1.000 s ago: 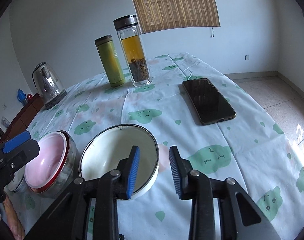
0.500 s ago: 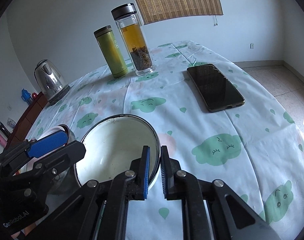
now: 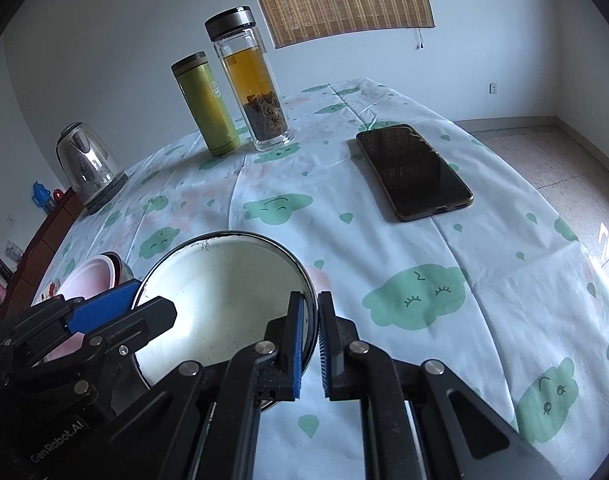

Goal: Organize plates and bowls
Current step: 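Close the right gripper on the cream enamel bowl rim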

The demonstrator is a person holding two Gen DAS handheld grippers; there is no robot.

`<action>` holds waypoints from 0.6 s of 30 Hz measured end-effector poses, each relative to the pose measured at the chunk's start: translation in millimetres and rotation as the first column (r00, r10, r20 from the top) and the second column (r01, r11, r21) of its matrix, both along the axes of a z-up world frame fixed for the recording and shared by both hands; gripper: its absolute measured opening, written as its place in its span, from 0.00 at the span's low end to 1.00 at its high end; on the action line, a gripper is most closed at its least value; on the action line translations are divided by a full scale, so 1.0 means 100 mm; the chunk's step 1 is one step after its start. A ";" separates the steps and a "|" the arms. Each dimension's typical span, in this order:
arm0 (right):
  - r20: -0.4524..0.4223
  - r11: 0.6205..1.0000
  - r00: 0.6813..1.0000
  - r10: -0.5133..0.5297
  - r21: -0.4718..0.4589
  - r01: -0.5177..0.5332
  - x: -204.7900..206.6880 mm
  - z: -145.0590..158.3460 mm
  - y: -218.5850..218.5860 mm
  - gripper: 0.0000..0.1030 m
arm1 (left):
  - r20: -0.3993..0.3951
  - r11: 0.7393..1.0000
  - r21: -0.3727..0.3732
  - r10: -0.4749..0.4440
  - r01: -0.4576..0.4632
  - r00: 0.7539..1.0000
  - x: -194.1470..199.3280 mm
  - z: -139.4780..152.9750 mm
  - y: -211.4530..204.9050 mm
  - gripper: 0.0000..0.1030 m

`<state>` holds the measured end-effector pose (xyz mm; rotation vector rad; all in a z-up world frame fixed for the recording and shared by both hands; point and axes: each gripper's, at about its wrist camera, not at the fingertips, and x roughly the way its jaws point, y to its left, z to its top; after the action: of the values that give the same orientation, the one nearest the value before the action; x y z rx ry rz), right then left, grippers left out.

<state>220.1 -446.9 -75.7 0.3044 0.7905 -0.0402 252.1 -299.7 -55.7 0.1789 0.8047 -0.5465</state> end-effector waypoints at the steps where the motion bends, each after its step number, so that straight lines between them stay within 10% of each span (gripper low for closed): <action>1: 0.000 1.000 1.000 0.001 -0.001 -0.001 0.00 0.00 0.00 0.08 | 0.004 1.000 0.008 0.002 -0.002 1.000 -0.01 0.00 -0.01 0.29; 18: 0.079 0.999 0.997 0.014 0.029 -0.016 -0.07 0.16 0.02 0.08 | 0.048 0.999 -0.006 0.051 -0.051 0.998 -0.09 0.04 0.04 0.19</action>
<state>213.5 -444.8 -60.2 0.3265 0.7160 -0.0025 243.1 -295.5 -52.0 0.1664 0.7590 -0.4941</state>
